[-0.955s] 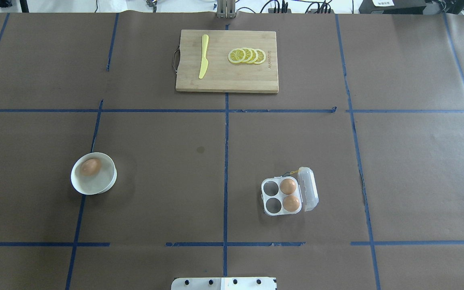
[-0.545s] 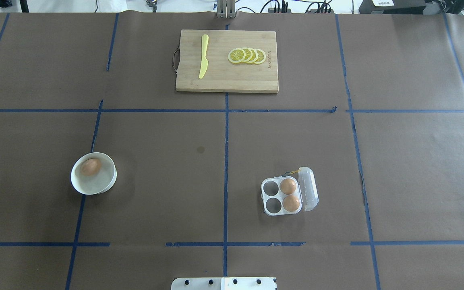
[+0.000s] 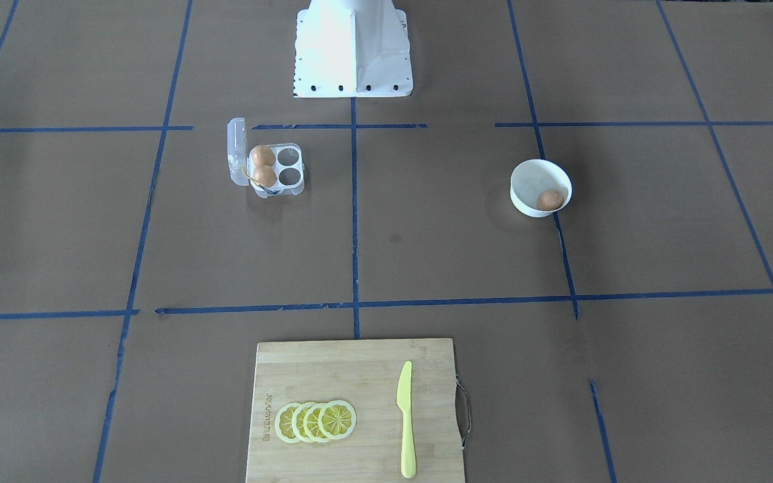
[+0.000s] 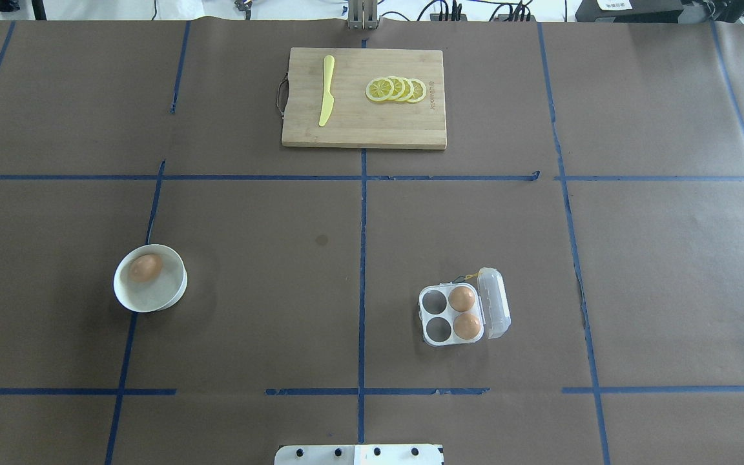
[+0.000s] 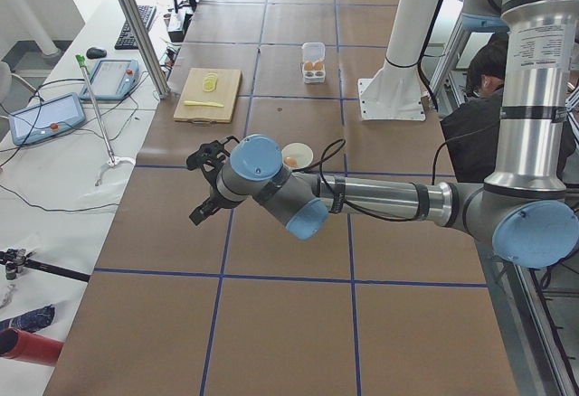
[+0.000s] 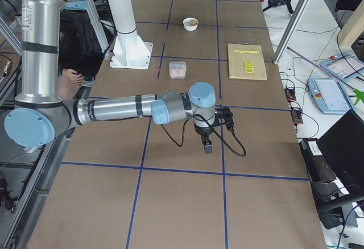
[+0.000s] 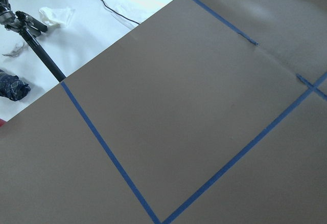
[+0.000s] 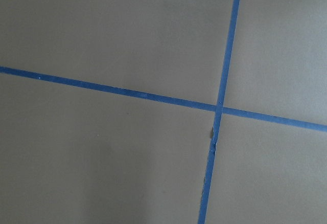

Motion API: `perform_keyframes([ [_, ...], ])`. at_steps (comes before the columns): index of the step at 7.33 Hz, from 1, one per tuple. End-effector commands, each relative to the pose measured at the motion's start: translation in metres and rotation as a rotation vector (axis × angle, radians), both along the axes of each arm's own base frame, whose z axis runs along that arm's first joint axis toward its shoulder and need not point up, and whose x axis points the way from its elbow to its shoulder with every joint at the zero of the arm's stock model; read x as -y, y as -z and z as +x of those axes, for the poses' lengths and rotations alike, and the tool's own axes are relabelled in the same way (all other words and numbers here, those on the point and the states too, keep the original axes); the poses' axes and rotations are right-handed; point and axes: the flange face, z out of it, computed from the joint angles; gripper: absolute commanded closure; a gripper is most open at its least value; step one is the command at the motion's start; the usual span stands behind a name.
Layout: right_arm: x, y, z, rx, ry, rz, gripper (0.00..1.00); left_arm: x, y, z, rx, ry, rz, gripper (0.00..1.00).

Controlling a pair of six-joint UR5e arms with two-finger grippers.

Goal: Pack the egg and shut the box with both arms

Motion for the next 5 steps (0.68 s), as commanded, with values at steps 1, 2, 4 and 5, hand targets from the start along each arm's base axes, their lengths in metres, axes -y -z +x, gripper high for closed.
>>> perform_keyframes([
  [1, 0.014, 0.014, -0.001, 0.002, -0.001, 0.027, 0.0, 0.0, 0.018, 0.071, -0.054, -0.119, 0.068, 0.0],
  [2, 0.014, 0.017, -0.001, 0.003, -0.001, 0.035, 0.0, 0.0, 0.029, 0.105, -0.108, -0.134, -0.009, 0.0],
  [4, 0.013, 0.015, -0.001, 0.003, -0.001, 0.031, 0.0, -0.026, 0.069, 0.157, -0.248, -0.117, -0.21, 0.0],
  [5, 0.013, 0.016, -0.001, 0.004, 0.0, 0.033, 0.0, -0.046, 0.089, 0.192, -0.248, -0.095, -0.226, 0.0],
])
